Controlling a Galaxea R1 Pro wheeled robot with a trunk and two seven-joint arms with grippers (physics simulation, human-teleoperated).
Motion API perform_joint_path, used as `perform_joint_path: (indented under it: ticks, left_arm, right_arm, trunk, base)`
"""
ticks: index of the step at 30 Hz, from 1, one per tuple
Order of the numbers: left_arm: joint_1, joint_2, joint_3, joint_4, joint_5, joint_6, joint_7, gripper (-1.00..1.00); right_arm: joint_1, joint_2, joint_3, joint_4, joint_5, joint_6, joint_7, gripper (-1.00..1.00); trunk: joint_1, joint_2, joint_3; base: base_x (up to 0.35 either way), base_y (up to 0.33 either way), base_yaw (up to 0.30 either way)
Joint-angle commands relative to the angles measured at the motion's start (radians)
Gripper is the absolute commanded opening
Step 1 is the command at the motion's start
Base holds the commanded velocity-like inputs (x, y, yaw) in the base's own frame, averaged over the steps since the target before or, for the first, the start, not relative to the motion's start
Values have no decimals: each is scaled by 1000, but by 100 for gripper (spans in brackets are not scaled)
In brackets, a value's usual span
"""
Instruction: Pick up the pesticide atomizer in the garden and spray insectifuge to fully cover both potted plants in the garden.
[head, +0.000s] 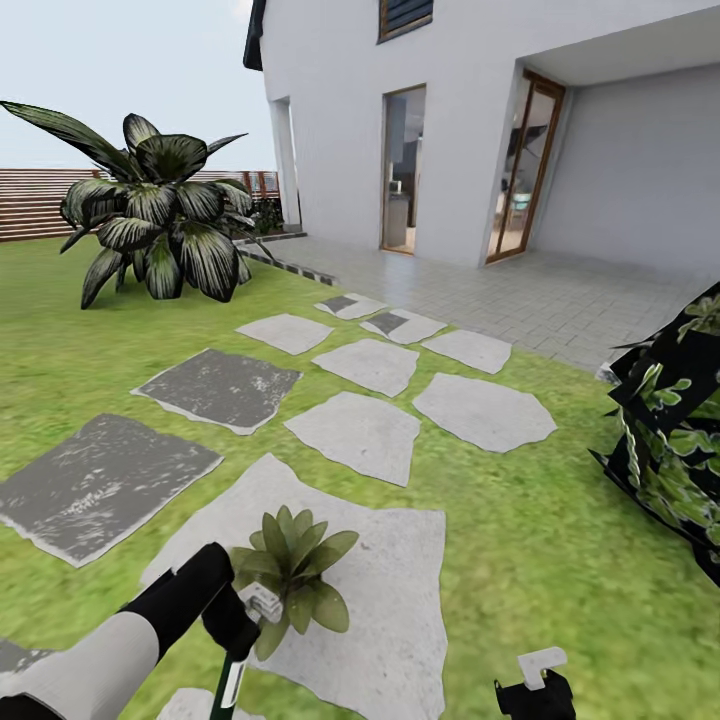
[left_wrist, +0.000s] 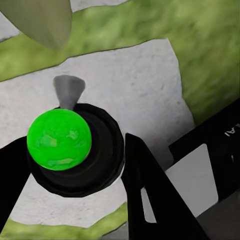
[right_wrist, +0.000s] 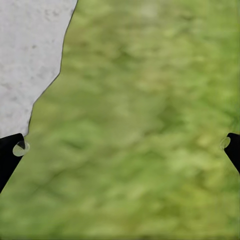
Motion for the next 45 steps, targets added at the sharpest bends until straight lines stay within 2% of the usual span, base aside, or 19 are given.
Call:
perform_joint_path:
  ticks: [1,5,7,9,12,15,18,21,25,27,29,30,31,34,36,40,45]
  left_arm:
    - [4,1,-3,1,-12,-1,-10,-100]
    - [6,13,-1,2,-13,-2,-9,-100]
    - [7,32,-4,5,-13,-4,-9,-100]
    - [16,41,-5,12,-16,-6,-9,-100]
    - [47,31,-4,26,-19,-9,-7,-100]
    - [55,23,-2,22,-16,-17,-6,-100]
    - [57,-28,-2,15,-19,-19,-6,-100]
    - [56,-42,-4,14,-20,-20,-6,-100]
    - [56,-21,1,22,-20,-21,1,-100]
    - [57,1,5,27,-19,-21,28,-100]
    - [58,6,8,29,-14,-22,72,-100]
    - [58,5,19,29,-7,-24,102,-100]
    - [58,0,62,29,1,-39,140,-100]
    - [58,-5,160,29,8,-74,191,-100]
    - [58,-8,199,30,10,-82,208,-100]
    - [58,-7,208,31,6,-80,211,-100]
    - [58,-4,209,69,5,-80,215,-100]
  right_arm:
    - [-1,0,-7,2,11,-4,-4,100]
    - [-1,0,-7,2,11,-4,-4,100]
    - [-1,0,-7,2,11,-4,-4,100]
    - [-1,0,-7,2,11,-4,-4,100]
    - [-1,0,-7,2,11,-4,-4,100]
    - [-1,0,-7,2,11,-4,-4,100]
    - [-1,0,-7,2,11,-4,-4,100]
    - [-1,0,-7,2,11,-4,-4,100]
    - [-1,0,-7,2,11,-4,-4,100]
    - [-1,0,-7,2,11,-4,-4,100]
    - [-1,0,-7,2,11,-4,-4,100]
    - [-1,0,-7,2,11,-4,-4,100]
    - [-1,0,-7,2,11,-4,-4,100]
    - [-1,0,-7,2,11,-4,-4,100]
    - [-1,0,-7,2,11,-4,-4,100]
    - [-1,0,-8,0,10,-5,-5,100]
    - [-1,-1,-8,1,-34,-5,-5,100]
  trunk:
    - [0,0,-1]
    - [0,0,-1]
    - [0,0,-1]
    - [0,0,-1]
    - [0,0,-1]
    - [0,0,-1]
    - [0,0,-1]
    - [0,0,-1]
    - [0,0,-1]
    - [0,0,-1]
    - [0,0,-1]
    - [0,0,-1]
    - [0,0,-1]
    - [0,0,-1]
    - [0,0,-1]
    - [0,0,-4]
    - [19,-35,-28]
  base:
    - [0,0,0]
    - [0,0,0]
    - [0,0,0]
    - [0,0,0]
    - [0,0,0]
    - [0,0,0]
    - [0,0,0]
    - [0,0,0]
    - [0,0,0]
    - [0,0,0]
    - [0,0,0]
    - [0,0,0]
    - [0,0,0]
    - [0,0,0]
    - [0,0,0]
    - [0,0,0]
    - [0,0,0]
